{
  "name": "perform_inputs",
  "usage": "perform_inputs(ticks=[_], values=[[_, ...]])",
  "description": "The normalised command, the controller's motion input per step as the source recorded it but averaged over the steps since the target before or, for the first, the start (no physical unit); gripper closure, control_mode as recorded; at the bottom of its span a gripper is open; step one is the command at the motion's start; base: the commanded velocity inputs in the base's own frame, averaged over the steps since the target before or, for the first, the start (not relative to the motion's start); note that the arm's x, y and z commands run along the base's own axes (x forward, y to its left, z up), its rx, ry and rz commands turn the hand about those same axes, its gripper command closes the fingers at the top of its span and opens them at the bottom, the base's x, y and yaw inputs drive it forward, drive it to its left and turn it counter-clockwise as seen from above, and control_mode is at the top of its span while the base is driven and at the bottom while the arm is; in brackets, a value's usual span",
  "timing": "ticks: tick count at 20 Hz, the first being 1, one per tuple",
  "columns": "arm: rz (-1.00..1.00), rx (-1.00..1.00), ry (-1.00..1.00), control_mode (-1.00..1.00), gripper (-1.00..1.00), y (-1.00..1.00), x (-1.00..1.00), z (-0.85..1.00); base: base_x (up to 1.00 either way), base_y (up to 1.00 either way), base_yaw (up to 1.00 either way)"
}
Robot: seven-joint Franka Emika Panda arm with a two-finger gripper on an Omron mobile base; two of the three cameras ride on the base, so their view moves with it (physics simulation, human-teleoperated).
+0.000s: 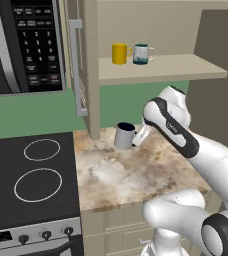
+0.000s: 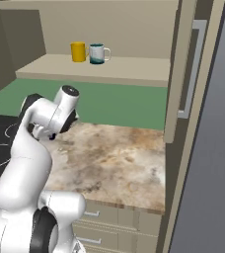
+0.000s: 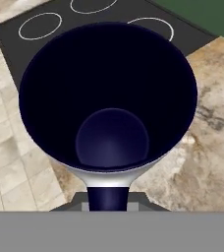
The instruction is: Pick the mug on the counter and place it in the cabinet with the handle facing the right, like the mugs already inside.
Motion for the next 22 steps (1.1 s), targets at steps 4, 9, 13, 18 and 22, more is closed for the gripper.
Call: perform_inputs(ticks=[4, 9, 13, 18, 22], values=[[0.12, 0.02, -0.09, -1.00, 1.00, -0.03, -0.06, 0.05, 0.00, 0.00, 0.00], [0.14, 0.05, -0.16, -1.00, 1.00, 0.00, -0.02, 0.14, 0.00, 0.00, 0.00], [0.17, 0.02, -0.04, -1.00, 1.00, 0.00, 0.04, 0.56, 0.00, 0.00, 0.00], [0.11, 0.00, -0.03, -1.00, 1.00, 0.00, -0.01, 0.52, 0.00, 0.00, 0.00], [0.02, 0.01, -0.03, -1.00, 1.00, -0.07, 0.00, 0.19, 0.00, 0.00, 0.00]])
